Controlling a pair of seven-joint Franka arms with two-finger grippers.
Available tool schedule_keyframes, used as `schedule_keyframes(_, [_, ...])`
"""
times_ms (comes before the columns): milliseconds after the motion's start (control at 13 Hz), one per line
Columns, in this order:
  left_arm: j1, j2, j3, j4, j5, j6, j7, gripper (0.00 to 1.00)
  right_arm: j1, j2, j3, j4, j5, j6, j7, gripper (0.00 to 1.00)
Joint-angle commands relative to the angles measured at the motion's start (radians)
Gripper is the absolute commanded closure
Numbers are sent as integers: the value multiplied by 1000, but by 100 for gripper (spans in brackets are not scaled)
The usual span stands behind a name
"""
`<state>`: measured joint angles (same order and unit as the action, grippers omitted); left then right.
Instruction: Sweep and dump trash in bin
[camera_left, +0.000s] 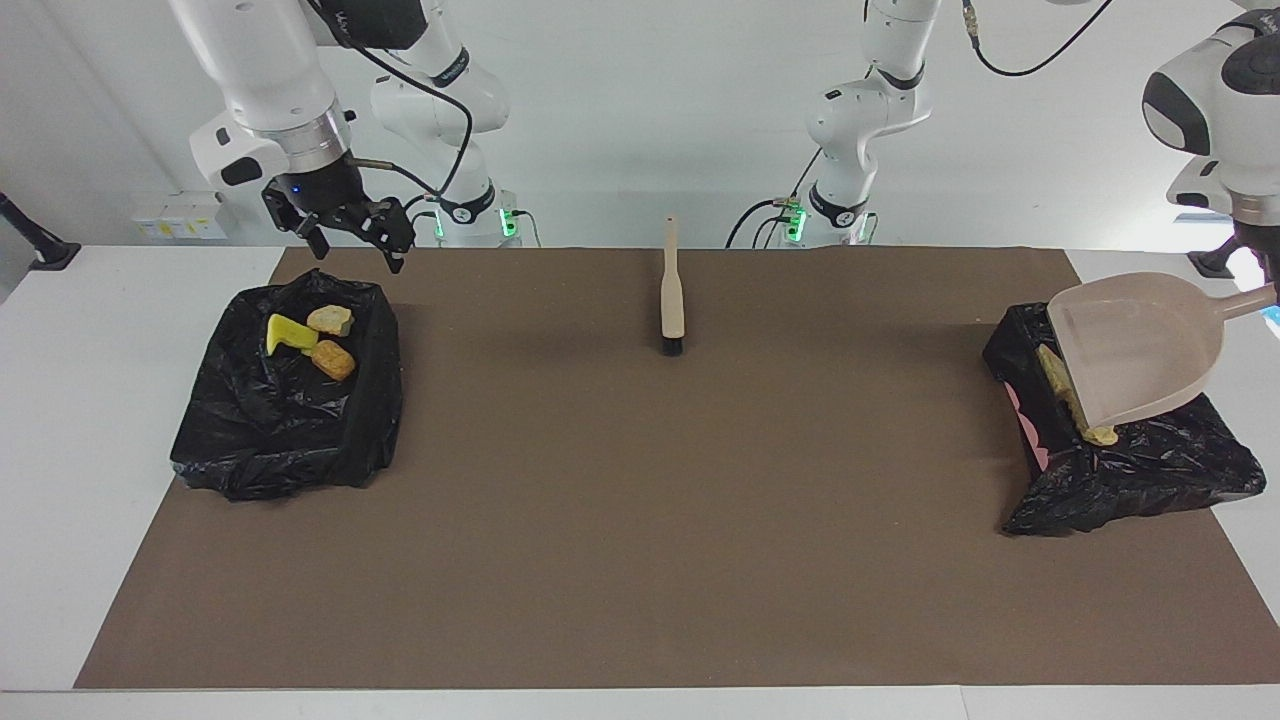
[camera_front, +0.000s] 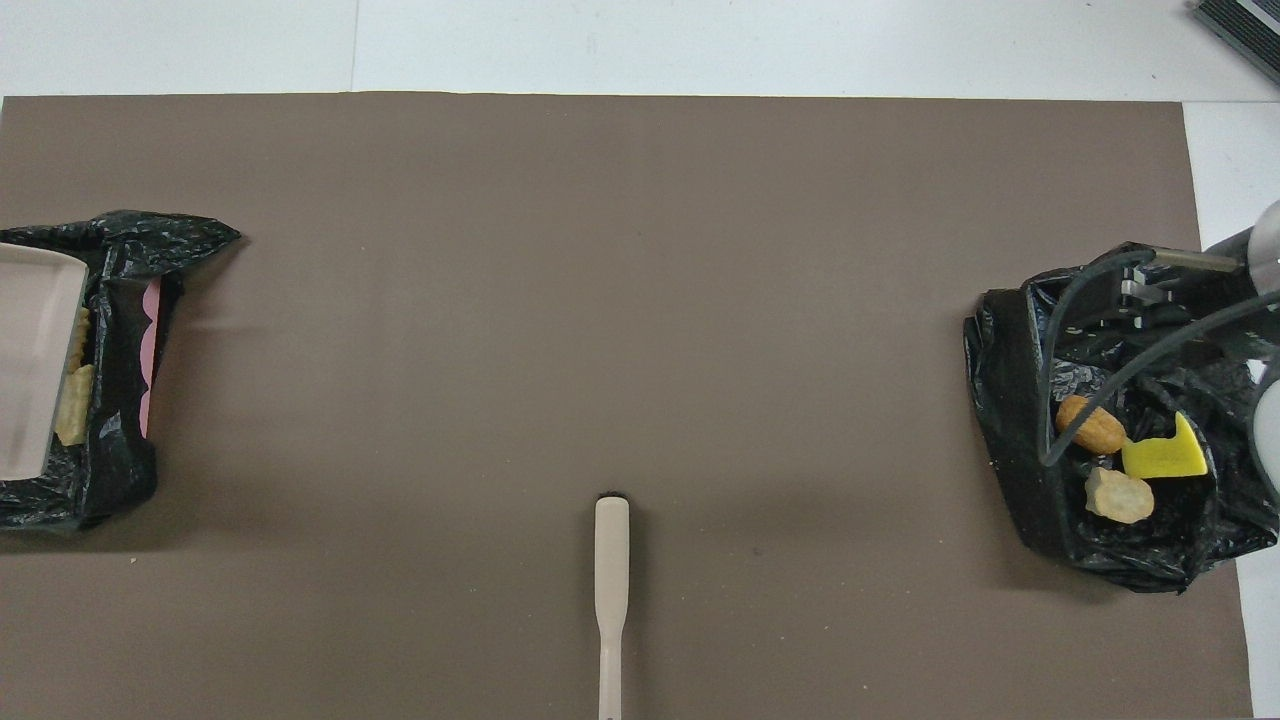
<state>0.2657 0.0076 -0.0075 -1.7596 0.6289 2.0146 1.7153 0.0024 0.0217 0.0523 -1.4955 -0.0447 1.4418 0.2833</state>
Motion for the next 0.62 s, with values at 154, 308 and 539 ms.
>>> schedule_keyframes(154, [-29,-58,9,-72,-170,-82,-189,100,-27,-57,3,-77,-3,-12,-73,0])
schedule_keyframes(308, [-72,-73,9,-100,-199,-124,-325,100,-27,-75,3,-98,-6,-5,-72,0])
schedule_keyframes(539, [-163,-89,9,-103,-242,-244,-573,100,-28,-69,3,-91,-3,5,-73,0])
